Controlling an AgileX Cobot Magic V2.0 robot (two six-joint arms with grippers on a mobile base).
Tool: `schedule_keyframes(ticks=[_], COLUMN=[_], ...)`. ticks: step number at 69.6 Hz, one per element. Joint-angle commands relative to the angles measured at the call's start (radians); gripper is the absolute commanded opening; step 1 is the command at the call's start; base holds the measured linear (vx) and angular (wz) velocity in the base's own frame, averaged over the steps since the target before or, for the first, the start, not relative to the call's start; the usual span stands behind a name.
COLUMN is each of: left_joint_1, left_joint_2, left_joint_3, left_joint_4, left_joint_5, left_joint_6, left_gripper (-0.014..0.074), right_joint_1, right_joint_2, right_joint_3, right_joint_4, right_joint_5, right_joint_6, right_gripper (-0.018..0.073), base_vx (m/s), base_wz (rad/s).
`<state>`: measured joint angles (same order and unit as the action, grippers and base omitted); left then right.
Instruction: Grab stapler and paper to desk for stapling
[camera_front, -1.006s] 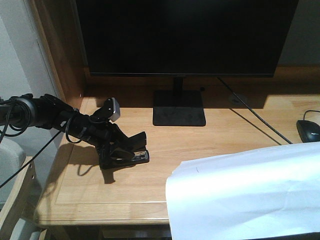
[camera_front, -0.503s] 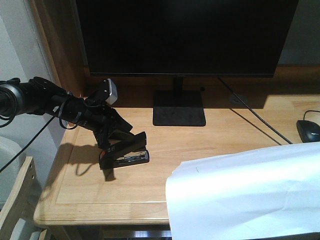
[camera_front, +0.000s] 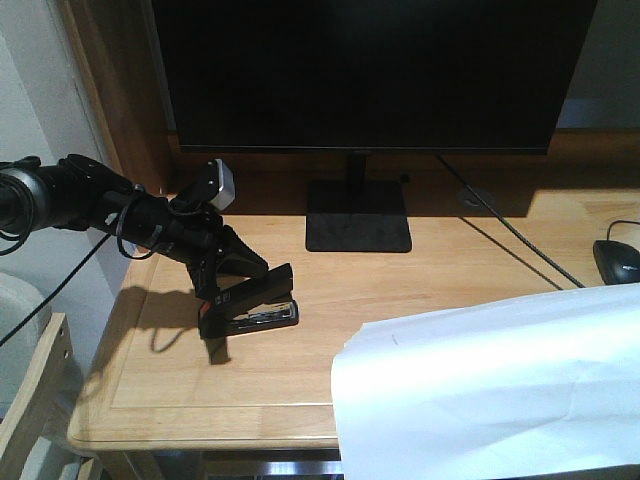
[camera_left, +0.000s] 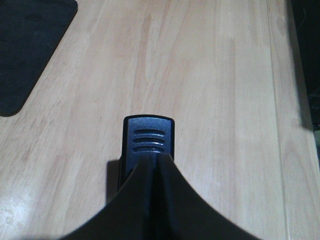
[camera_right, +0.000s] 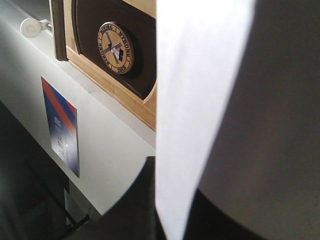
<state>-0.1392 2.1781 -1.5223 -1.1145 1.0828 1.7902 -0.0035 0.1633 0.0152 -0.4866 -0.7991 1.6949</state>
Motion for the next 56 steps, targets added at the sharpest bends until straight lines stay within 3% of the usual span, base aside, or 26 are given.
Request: schedule_keyframes(ticks=[1, 56], left_joint_1=[-0.002, -0.002], left_joint_2=[-0.063, -0.063], left_joint_3=[-0.027, -0.027], left_joint_4=[-0.059, -0.06], left_joint_5=[0.029, 0.029], left_joint_6=[-0.009, -0.009], left_gripper=[-0.0008, -0.0007], right_joint_1=[-0.005, -0.005], right_joint_2=[0.01, 0.01], right_joint_3=[-0.03, -0.03], right_joint_4=[0.013, 0.013], right_joint_5=[-0.053, -0.052], right_joint_6=[-0.008, -0.008], right_gripper=[-0.0002, -0.0002], base_vx=[0.0, 0.0], base_wz=[0.0, 0.0])
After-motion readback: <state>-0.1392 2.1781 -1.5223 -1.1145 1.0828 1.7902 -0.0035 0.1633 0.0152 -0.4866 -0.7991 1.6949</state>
